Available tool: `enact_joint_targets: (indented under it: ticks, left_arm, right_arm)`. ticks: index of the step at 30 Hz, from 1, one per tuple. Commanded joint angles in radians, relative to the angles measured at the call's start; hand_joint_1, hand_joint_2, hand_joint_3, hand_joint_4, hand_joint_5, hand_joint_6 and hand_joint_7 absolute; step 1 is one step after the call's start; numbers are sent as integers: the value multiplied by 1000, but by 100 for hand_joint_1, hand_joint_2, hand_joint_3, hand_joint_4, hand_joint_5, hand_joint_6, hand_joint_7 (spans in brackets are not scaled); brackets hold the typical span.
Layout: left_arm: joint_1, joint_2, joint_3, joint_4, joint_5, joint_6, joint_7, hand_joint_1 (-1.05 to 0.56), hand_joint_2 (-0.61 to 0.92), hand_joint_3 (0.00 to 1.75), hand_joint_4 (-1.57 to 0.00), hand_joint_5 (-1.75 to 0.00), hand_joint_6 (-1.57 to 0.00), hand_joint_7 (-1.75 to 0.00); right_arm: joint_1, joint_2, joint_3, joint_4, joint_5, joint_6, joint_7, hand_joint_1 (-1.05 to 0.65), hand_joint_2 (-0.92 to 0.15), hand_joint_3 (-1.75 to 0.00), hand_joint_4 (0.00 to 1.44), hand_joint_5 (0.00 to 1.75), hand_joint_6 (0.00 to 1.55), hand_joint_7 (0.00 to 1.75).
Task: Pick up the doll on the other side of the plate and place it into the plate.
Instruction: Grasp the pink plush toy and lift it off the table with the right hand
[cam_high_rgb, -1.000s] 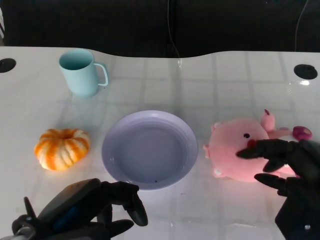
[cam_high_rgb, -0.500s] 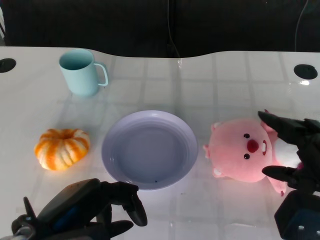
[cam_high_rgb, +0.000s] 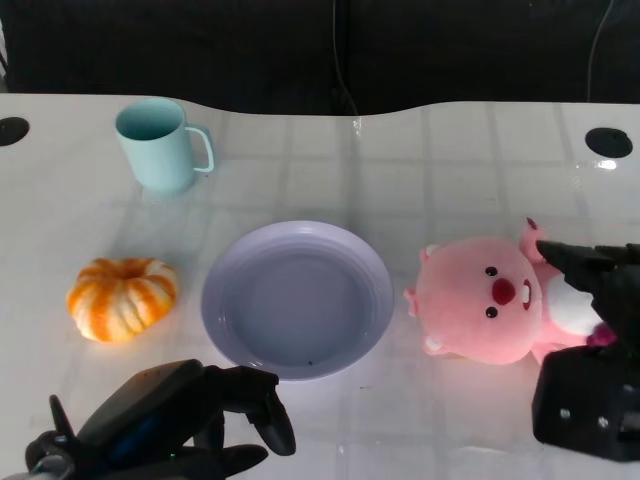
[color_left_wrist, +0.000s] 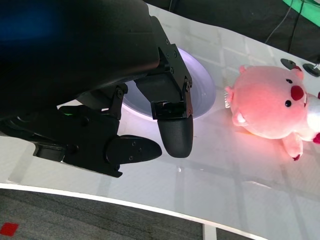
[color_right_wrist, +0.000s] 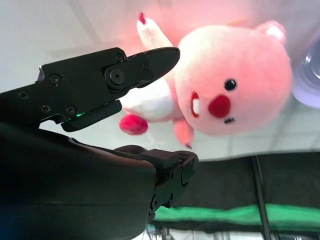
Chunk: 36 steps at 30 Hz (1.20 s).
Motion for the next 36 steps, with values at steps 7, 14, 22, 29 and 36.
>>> enact_joint_targets:
  ticks: [7,14,22,29,36]
  left_arm:
    - [10,16,8,-29,3,15,-15,-16,88,38,-68,-159,-76,-98]
    - [19,19,2,-37,22,19,-5,-18,88,36,-67,-160,-76,-99]
    - [35,19,2,-65,45,18,-5,-17,89,34,-67,-159,-77,-97]
    - [40,11,3,-72,39,17,-5,-17,90,32,-68,-157,-78,-96]
    - [39,19,5,-80,42,21,-15,-18,91,30,-68,-156,-78,-96]
  right_arm:
    - [-146,10,75,255,10,35,10,-56,-92,-1,6,29,26,2]
    - [-294,56,146,580,29,-12,-104,-58,-92,-4,17,24,35,3]
    - [-440,115,192,864,63,-28,-188,-60,-92,-7,36,16,50,4]
    - [-484,165,140,1042,154,-167,-461,-24,-92,-6,96,24,96,9]
    - [-495,166,148,1131,190,-309,-629,-19,-85,-29,83,167,95,112]
